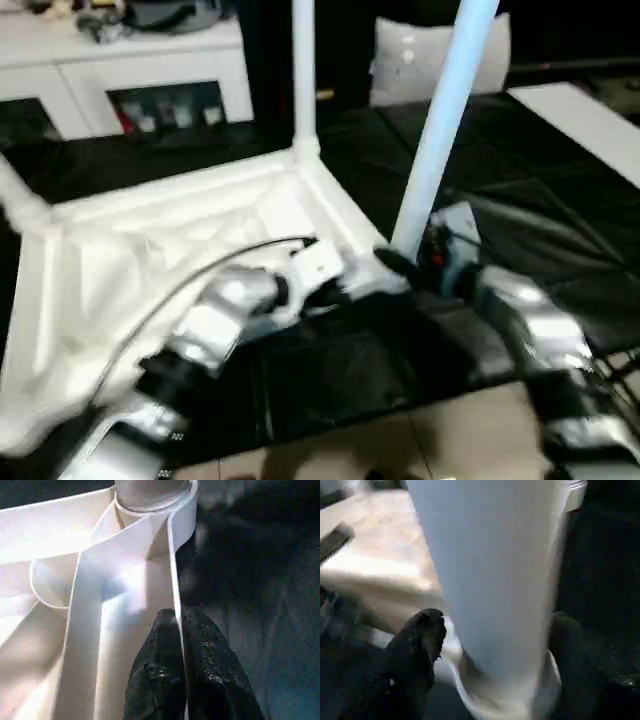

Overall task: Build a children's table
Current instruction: Rotate leg to tighten

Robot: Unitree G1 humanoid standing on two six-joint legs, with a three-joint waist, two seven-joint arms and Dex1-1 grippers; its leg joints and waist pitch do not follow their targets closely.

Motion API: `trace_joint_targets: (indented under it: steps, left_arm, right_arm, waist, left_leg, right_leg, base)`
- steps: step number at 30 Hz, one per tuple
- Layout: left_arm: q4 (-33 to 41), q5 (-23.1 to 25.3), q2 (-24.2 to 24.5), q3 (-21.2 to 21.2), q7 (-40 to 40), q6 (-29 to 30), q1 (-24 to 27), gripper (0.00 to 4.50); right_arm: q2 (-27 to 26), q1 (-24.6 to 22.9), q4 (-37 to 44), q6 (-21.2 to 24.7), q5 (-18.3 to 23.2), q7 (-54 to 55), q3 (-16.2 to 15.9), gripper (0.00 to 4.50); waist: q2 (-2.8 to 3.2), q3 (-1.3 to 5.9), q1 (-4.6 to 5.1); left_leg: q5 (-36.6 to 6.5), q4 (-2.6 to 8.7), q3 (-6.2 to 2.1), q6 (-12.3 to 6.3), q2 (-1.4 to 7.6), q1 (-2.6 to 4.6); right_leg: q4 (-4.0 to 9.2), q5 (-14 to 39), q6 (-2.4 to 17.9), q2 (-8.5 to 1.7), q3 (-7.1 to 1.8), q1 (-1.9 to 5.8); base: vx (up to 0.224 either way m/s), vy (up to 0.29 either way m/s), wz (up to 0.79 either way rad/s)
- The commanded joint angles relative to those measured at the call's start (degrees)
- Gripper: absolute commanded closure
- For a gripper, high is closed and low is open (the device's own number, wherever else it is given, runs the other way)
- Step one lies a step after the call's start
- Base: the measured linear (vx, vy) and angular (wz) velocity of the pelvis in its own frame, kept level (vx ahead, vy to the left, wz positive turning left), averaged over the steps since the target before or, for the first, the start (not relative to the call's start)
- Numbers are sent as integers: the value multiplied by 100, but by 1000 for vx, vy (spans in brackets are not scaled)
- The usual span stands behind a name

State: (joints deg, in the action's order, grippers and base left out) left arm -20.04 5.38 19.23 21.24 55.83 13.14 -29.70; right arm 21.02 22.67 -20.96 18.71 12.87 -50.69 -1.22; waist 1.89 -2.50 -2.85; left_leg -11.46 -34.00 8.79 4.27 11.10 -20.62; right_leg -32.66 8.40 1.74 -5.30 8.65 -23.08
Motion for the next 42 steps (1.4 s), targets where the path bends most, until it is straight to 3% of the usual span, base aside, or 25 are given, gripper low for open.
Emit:
trace_joint_targets:
  steps: [1,2,3,4,5,9,12,15,17,29,36,38,40,41,42]
  left_arm:
    - [93,-9,80,120,335,-314,-19,450]
    - [77,-38,156,139,478,-460,-5,450]
    - [59,-80,249,164,642,-563,-1,450]
    - [-5,-138,411,230,915,-785,-18,450]
    - [-35,-149,479,260,1026,-884,-29,450]
    - [-131,-166,692,361,1451,-1218,-65,450]
    - [-142,-173,897,499,1933,-1524,-81,450]
    - [-108,-250,1001,642,2352,-1790,-80,450]
    - [-90,-271,1006,696,2427,-1868,-87,450]
    - [-160,-280,867,772,2552,-2037,-127,450]
    - [86,-591,767,529,2422,-1375,46,450]
    - [262,-684,685,422,2216,-951,111,450]
    - [323,-716,618,366,2073,-739,130,450]
    - [446,-734,391,248,1646,-306,150,450]
    - [569,-732,148,139,1197,124,165,450]
  right_arm:
    - [158,19,150,-110,10,-419,-140,56]
    - [300,-13,179,-136,3,-626,-207,47]
    - [447,-40,197,-236,-20,-837,-279,35]
    - [659,-77,239,-428,-13,-1228,-378,35]
    - [735,-93,269,-495,6,-1399,-413,35]
    - [931,-98,306,-587,138,-1998,-485,35]
    - [1024,-68,396,-476,352,-2485,-530,68]
    - [1059,-59,512,-401,577,-2907,-668,73]
    - [1054,-59,535,-358,619,-3005,-720,109]
    - [1035,-102,603,-78,681,-3448,-1031,204]
    - [813,-158,734,177,760,-2949,-819,235]
    - [592,-103,754,529,686,-2259,-713,237]
    - [477,-68,727,623,627,-1925,-658,238]
    - [155,66,566,757,430,-1042,-491,238]
    - [-180,216,382,919,219,-107,-310,238]
  waist:
    - [-3,385,-51]
    - [3,381,-75]
    - [-35,387,-87]
    - [-11,384,-128]
    - [-37,382,-149]
    - [-37,374,-230]
    - [-37,364,-268]
    - [-55,355,-289]
    - [-59,357,-309]
    - [-91,370,-397]
    - [-93,359,-392]
    - [-77,330,-329]
    - [-91,314,-254]
    - [-58,313,-234]
    - [-72,283,-133]
  left_leg:
    - [-1050,361,-18,-492,206,-4]
    - [-1034,362,-15,-494,204,-5]
    - [-1023,361,-8,-498,211,2]
    - [-1006,358,-6,-508,215,11]
    - [-1034,359,0,-527,217,6]
    - [-1048,363,9,-540,230,12]
    - [-1157,376,8,-497,231,28]
    - [-1242,386,9,-448,242,54]
    - [-1262,388,8,-421,245,57]
    - [-1099,382,16,-368,238,49]
    - [-1120,385,17,-332,222,49]
    - [-1245,401,9,-260,211,48]
    - [-1411,377,-2,-169,149,62]
    - [-1447,375,-9,-163,144,65]
    - [-1451,387,-23,-64,150,34]
  right_leg:
    - [402,1749,830,-366,-341,391]
    - [394,1730,866,-363,-341,390]
    - [394,1722,865,-366,-347,391]
    - [374,1695,899,-376,-354,384]
    - [373,1728,890,-369,-353,386]
    - [374,1868,854,-375,-360,369]
    - [391,2072,800,-373,-361,367]
    - [405,2247,768,-376,-365,349]
    - [404,2301,737,-379,-372,343]
    - [401,2358,647,-389,-379,344]
    - [424,2528,566,-388,-366,340]
    - [455,2779,496,-380,-348,333]
    - [545,3282,281,-385,-294,329]
    - [557,3344,235,-383,-283,328]
    - [559,3379,206,-359,-254,318]
  base:
    - [0,0,0]
    - [0,0,0]
    - [0,0,0]
    - [0,0,0]
    - [0,0,0]
    - [0,0,0]
    - [0,0,0]
    - [0,0,0]
    - [0,0,0]
    - [0,0,0]
    - [0,0,0]
    - [0,0,0]
    - [0,0,0]
    - [0,0,0]
    - [0,0,0]
